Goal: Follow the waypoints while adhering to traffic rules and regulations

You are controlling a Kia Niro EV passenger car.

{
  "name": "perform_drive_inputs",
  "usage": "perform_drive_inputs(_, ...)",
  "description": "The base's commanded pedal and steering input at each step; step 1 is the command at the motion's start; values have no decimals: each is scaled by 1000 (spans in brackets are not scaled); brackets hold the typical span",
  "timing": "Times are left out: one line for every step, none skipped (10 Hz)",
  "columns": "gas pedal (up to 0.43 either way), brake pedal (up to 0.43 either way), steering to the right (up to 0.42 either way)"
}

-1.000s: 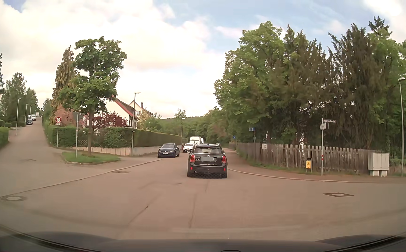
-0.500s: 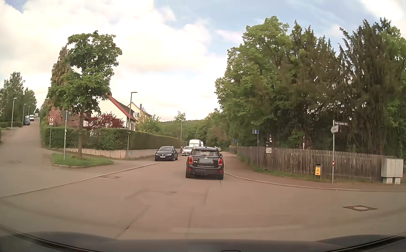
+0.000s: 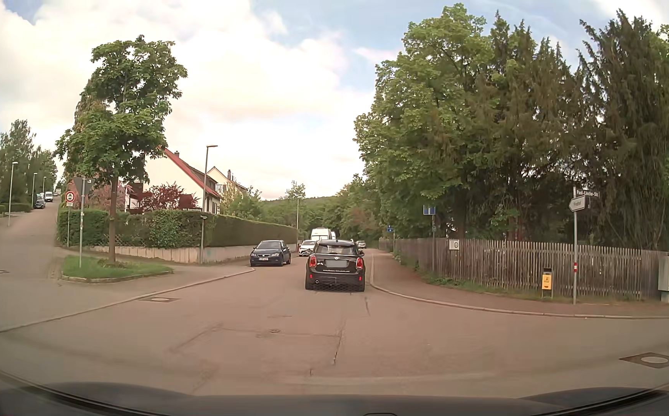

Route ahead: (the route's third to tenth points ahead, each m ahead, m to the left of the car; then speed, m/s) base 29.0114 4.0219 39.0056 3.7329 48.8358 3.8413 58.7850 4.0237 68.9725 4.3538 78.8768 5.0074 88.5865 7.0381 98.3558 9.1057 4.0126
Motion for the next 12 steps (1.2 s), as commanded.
perform_drive_inputs(138,0,-19)
perform_drive_inputs(138,0,-18)
perform_drive_inputs(138,0,-14)
perform_drive_inputs(138,0,-11)
perform_drive_inputs(130,0,-5)
perform_drive_inputs(130,0,-3)
perform_drive_inputs(130,0,-3)
perform_drive_inputs(130,0,-3)
perform_drive_inputs(130,0,-3)
perform_drive_inputs(130,0,-3)
perform_drive_inputs(130,0,-3)
perform_drive_inputs(130,0,-3)
